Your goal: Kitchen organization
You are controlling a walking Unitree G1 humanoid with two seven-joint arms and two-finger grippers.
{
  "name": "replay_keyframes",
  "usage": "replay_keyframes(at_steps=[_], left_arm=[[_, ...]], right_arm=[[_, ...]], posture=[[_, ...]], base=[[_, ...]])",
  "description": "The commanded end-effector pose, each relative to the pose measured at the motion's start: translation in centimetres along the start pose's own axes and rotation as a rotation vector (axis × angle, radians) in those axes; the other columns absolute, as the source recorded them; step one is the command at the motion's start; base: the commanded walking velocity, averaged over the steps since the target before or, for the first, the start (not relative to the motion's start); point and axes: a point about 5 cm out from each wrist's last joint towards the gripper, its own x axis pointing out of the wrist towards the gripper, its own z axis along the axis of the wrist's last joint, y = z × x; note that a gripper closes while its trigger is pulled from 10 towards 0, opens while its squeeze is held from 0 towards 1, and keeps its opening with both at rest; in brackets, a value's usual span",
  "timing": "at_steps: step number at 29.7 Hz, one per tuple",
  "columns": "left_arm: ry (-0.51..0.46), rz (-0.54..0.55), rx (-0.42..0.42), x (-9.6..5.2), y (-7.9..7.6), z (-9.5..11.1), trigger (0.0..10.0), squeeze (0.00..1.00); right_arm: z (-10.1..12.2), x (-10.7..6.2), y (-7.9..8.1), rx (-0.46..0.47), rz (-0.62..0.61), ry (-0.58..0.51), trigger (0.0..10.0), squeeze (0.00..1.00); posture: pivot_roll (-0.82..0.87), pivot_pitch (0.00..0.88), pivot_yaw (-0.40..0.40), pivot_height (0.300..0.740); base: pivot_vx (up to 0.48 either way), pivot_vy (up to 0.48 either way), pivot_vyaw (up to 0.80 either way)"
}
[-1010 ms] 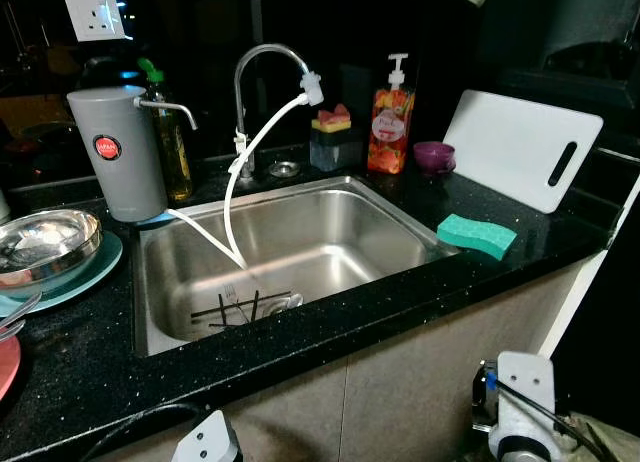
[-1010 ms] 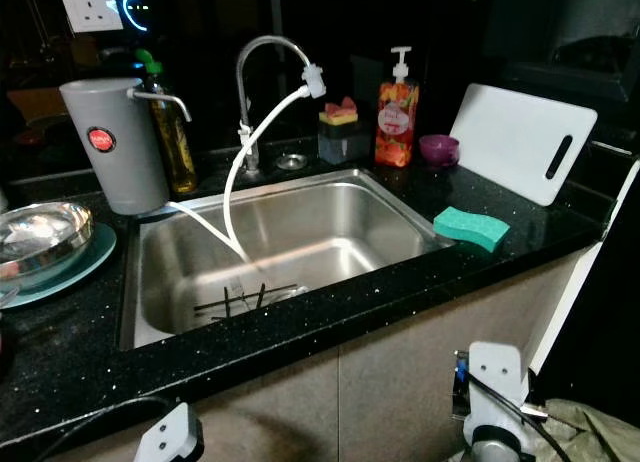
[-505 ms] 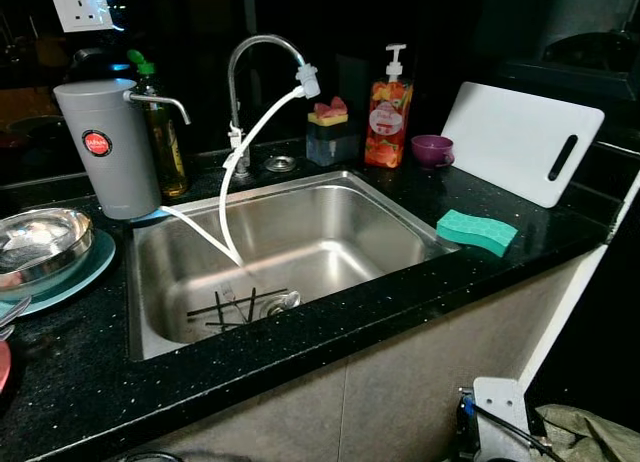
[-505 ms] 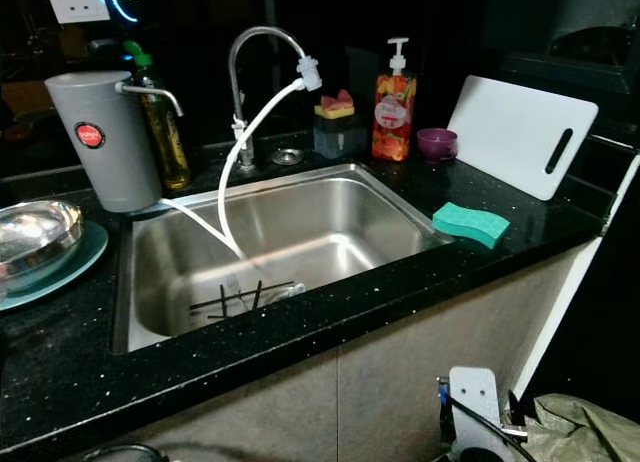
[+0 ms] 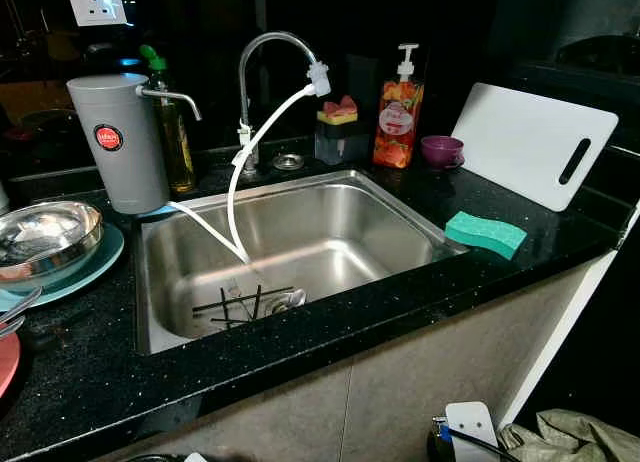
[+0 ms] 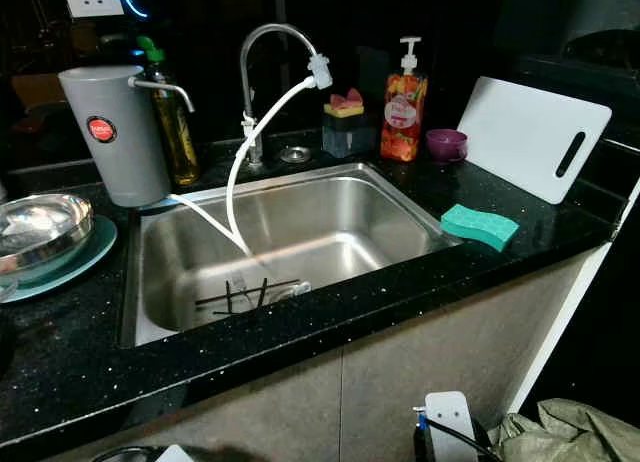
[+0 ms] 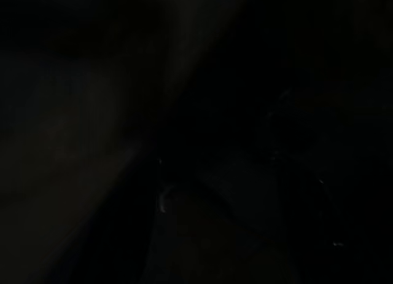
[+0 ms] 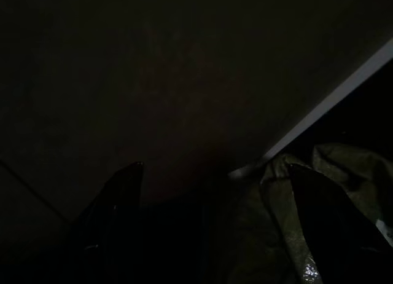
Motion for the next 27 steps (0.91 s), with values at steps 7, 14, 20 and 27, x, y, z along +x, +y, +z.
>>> replay_keyframes(at_steps=[7, 14, 20, 27], left_arm=[[0.060, 0.138, -0.136, -0.1, 1.1, -2.8, 10.0, 0.00], [0.087, 0.348, -0.254, 0.1, 2.2, -4.9, 10.0, 0.00], [0.099, 0.422, -0.236, 0.8, 2.4, -5.4, 10.0, 0.00], [0.095, 0.477, -0.251, 0.9, 3.2, -5.8, 10.0, 0.00]], right_arm=[[-2.5, -0.2, 0.5, 0.064, 0.062, 0.118, 10.0, 0.00], [-3.7, 0.3, 0.4, 0.046, 0.091, 0.176, 10.0, 0.00], [-4.7, 0.5, -0.4, 0.116, 0.034, 0.237, 10.0, 0.00], [-7.0, -0.5, 0.2, 0.108, 0.055, 0.335, 10.0, 0.00]], posture=[[0.02, 0.098, -0.046, 0.740], [0.04, 0.097, -0.039, 0.740], [0.05, 0.089, -0.020, 0.740], [0.04, 0.082, -0.012, 0.740]], base=[[0.000, 0.000, 0.00], [0.000, 0.000, 0.00], [0.000, 0.000, 0.00], [0.000, 0.000, 0.00]])
